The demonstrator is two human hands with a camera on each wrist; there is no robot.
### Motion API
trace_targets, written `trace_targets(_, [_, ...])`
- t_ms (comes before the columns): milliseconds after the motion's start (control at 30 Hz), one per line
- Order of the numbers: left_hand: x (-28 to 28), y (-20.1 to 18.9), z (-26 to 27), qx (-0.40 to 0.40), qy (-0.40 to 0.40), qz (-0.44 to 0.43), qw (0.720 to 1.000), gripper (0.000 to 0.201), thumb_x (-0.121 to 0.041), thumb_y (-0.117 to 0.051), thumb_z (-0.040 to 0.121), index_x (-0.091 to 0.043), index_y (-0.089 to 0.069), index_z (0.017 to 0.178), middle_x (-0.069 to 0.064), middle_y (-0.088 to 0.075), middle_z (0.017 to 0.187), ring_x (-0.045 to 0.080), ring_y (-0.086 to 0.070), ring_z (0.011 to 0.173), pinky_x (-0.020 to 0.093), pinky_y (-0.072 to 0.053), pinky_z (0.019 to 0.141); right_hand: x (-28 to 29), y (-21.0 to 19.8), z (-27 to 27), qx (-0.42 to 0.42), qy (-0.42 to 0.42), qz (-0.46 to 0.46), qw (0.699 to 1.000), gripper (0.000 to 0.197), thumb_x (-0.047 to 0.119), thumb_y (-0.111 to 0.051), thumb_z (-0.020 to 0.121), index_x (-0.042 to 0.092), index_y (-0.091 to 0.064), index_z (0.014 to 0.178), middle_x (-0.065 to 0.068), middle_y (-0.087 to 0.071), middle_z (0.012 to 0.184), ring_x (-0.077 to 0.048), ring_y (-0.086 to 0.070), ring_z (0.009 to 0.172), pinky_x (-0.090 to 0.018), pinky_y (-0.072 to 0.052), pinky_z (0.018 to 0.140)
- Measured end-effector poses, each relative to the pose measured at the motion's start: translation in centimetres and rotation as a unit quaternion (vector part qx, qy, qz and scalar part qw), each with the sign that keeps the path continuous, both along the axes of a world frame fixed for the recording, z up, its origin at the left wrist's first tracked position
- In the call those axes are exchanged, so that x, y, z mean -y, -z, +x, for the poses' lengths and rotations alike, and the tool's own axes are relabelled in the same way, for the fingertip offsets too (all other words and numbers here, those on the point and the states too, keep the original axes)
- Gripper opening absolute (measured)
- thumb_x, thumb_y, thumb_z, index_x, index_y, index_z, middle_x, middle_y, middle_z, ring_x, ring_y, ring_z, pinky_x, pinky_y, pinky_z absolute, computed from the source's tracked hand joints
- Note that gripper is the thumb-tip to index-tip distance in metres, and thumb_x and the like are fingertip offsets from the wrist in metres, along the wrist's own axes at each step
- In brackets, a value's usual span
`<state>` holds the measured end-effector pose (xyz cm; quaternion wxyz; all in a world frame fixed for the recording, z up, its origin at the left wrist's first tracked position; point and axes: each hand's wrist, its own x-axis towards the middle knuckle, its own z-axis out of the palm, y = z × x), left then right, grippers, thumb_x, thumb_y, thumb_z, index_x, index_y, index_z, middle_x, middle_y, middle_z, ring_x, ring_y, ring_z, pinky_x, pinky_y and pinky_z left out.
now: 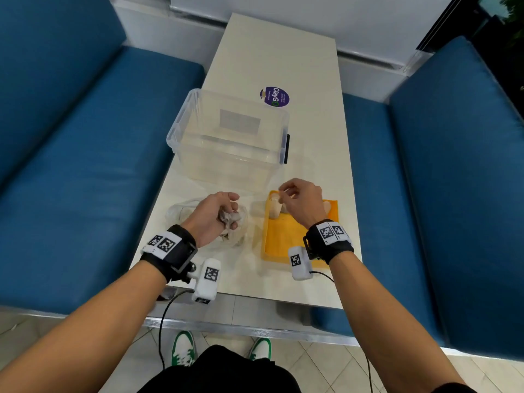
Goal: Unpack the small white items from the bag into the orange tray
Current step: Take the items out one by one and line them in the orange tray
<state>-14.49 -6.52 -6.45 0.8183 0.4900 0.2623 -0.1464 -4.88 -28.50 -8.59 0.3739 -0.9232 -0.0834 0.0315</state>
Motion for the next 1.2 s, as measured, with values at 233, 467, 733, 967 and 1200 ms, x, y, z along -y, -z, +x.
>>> trace_targets(233, [0.6, -0.6, 0.8, 0.013, 0.011, -0.052, 0.998, 0.032, 0.014, -0.04, 0.095, -0.004, -0.049, 0.12, 0.021, -0.063, 0.101, 0.028, -0.066, 0.076, 0.04, -0.05, 0.066, -3.3, -4.3, -3.2, -0.056, -0.219, 0.065, 0.972, 0.025, 0.038, -0.084, 0.08, 0.027, -0.078, 0.101, 0.01, -0.072, 0.088, -0.009, -0.058, 0.072, -0.023, -0.051, 0.071])
trace_targets(467, [0.9, -0.5, 0.3, 0.024, 0.014, -0.097, 0.995, 0.04, 0.011, -0.033, 0.09, 0.004, -0.048, 0.127, 0.032, -0.063, 0.109, 0.038, -0.064, 0.078, 0.038, -0.053, 0.06, -3.0, -4.2, -3.5, -0.029, -0.178, 0.042, 0.983, 0.01, 0.024, -0.077, 0.088, 0.017, -0.078, 0.095, 0.007, -0.072, 0.086, -0.012, -0.062, 0.076, -0.025, -0.051, 0.072])
trace_targets(733, [0.5, 0.0, 0.1, 0.074, 0.076, -0.03, 0.994, 0.062, -0.022, -0.078, 0.079, 0.008, -0.063, 0.131, 0.015, -0.069, 0.114, 0.016, -0.058, 0.073, 0.024, -0.038, 0.054, -3.0, -4.1, -4.1, -0.091, -0.06, 0.192, 0.975, 0.013, 0.016, -0.076, 0.09, 0.005, -0.071, 0.095, -0.011, -0.076, 0.08, -0.017, -0.07, 0.062, -0.021, -0.049, 0.054])
trace_targets(967, [0.8, 0.4, -0.1, 0.101, 0.007, 0.133, 0.986, 0.019, -0.005, -0.07, 0.093, -0.003, -0.073, 0.112, 0.006, -0.07, 0.083, 0.012, -0.052, 0.063, 0.022, -0.034, 0.048, -3.1, -4.5, -4.3, -0.081, -0.107, 0.099, 0.986, 0.032, 0.038, -0.078, 0.087, 0.021, -0.07, 0.112, 0.006, -0.075, 0.094, -0.006, -0.067, 0.076, -0.016, -0.051, 0.067])
trace_targets(1200, [0.8, 0.4, -0.2, 0.149, 0.032, 0.309, 0.939, 0.025, -0.02, -0.078, 0.089, -0.023, -0.072, 0.113, -0.01, -0.068, 0.082, 0.009, -0.062, 0.073, 0.022, -0.048, 0.066, -3.8, -3.8, -3.8, 0.006, -0.136, 0.069, 0.988, 0.013, 0.033, -0.077, 0.088, 0.021, -0.079, 0.091, 0.008, -0.075, 0.085, -0.008, -0.066, 0.077, -0.022, -0.052, 0.072])
